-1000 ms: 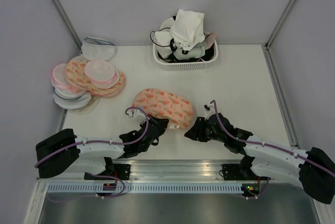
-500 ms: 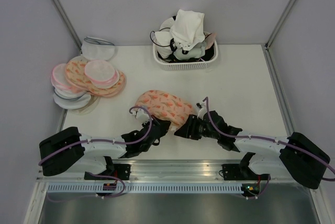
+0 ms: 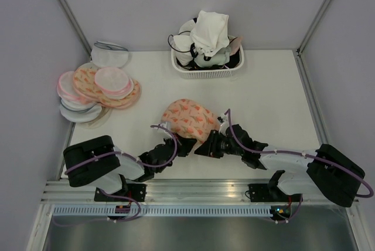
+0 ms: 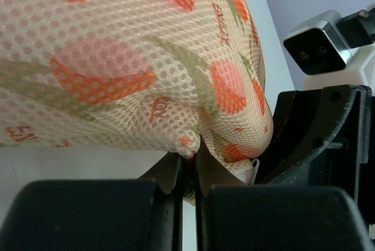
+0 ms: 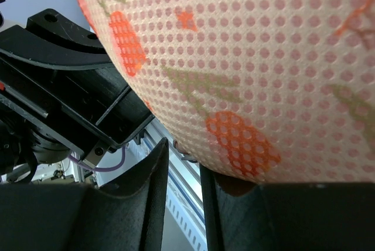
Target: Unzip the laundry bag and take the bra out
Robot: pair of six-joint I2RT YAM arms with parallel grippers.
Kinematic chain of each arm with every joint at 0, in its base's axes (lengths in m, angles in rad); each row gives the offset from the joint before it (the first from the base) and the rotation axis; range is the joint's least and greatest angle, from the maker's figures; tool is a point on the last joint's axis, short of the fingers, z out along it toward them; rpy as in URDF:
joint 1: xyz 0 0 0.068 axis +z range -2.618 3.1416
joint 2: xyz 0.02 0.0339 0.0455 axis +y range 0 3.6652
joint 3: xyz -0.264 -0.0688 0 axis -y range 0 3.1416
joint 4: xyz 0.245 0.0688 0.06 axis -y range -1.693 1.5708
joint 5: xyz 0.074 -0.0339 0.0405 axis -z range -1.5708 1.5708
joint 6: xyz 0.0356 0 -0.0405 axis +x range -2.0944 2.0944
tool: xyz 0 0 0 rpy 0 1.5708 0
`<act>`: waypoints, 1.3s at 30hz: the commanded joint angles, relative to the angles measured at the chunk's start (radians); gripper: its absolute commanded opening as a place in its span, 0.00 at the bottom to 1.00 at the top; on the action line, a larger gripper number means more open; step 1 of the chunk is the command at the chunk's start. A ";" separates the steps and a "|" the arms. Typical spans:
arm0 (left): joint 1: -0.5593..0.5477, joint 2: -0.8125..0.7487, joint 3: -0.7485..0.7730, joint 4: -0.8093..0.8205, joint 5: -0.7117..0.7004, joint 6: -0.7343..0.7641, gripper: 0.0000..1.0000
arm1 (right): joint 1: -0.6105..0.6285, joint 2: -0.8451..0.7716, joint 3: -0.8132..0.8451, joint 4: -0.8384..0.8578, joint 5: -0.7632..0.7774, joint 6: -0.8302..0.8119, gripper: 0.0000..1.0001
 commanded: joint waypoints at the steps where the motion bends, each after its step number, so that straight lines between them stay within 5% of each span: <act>1: -0.014 -0.021 -0.023 0.185 0.083 0.070 0.02 | -0.001 -0.050 0.029 0.035 0.059 -0.019 0.31; 4: -0.014 -0.075 -0.007 0.146 0.071 0.092 0.02 | -0.001 -0.060 0.032 -0.013 0.076 -0.033 0.31; 7: -0.014 -0.118 0.023 0.071 0.080 0.118 0.02 | -0.001 -0.067 0.035 -0.037 0.074 -0.045 0.55; 12: -0.013 -0.173 -0.036 0.055 -0.030 0.119 0.02 | -0.001 -0.101 0.046 -0.134 0.085 -0.065 0.58; 18: -0.013 -0.242 -0.027 0.021 0.019 0.135 0.02 | -0.001 -0.142 0.041 -0.169 0.137 -0.072 0.56; 21: -0.013 -0.234 -0.041 0.052 0.034 0.127 0.02 | -0.001 -0.124 0.050 -0.151 0.134 -0.072 0.47; 25: -0.013 -0.224 -0.032 0.049 0.028 0.109 0.02 | -0.001 -0.090 0.052 -0.119 0.110 -0.073 0.23; 32: -0.013 -0.216 -0.030 0.017 -0.024 0.089 0.02 | -0.001 -0.098 0.033 -0.100 0.094 -0.076 0.02; 39: 0.029 -0.230 0.019 -0.120 -0.069 0.023 0.02 | -0.001 -0.112 0.026 -0.110 0.073 -0.088 0.00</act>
